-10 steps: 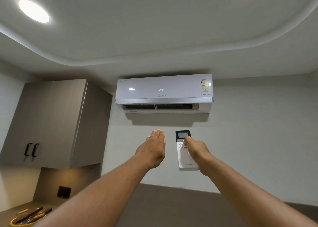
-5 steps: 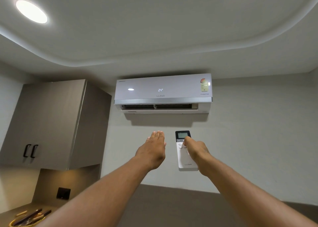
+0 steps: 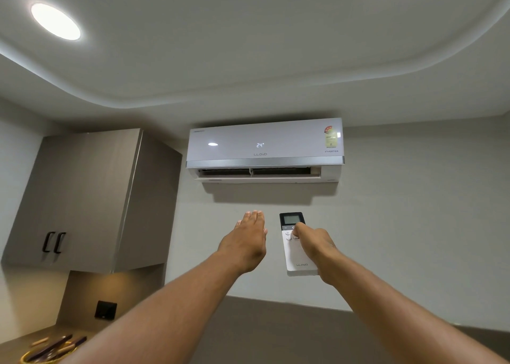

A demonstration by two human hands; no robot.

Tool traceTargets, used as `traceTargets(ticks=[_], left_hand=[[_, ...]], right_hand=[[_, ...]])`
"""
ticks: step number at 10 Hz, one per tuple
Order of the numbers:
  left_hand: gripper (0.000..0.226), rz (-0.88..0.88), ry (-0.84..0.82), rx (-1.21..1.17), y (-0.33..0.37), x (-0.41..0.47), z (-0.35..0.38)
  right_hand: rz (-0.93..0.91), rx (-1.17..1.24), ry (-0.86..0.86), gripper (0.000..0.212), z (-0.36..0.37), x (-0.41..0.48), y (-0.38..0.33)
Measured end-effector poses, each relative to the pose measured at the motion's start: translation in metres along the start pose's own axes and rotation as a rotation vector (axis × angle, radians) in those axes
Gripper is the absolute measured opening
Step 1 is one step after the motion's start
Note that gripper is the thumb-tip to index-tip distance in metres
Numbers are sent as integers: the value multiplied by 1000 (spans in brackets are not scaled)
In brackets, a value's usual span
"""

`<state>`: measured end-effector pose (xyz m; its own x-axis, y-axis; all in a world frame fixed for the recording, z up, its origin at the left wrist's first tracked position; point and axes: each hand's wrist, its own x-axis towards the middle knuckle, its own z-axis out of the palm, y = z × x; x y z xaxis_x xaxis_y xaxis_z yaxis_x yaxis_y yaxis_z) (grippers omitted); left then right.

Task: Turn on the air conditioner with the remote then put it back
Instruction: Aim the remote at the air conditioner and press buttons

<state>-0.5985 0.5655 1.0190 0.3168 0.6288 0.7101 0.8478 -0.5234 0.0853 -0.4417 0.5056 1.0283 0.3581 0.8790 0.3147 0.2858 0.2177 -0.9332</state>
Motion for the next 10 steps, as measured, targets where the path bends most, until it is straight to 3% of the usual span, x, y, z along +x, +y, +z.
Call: traceTargets(ticks=[10], left_hand=[[54, 7, -27, -90, 9, -6, 17]], right_hand=[[22, 26, 50, 20, -13, -2, 9]])
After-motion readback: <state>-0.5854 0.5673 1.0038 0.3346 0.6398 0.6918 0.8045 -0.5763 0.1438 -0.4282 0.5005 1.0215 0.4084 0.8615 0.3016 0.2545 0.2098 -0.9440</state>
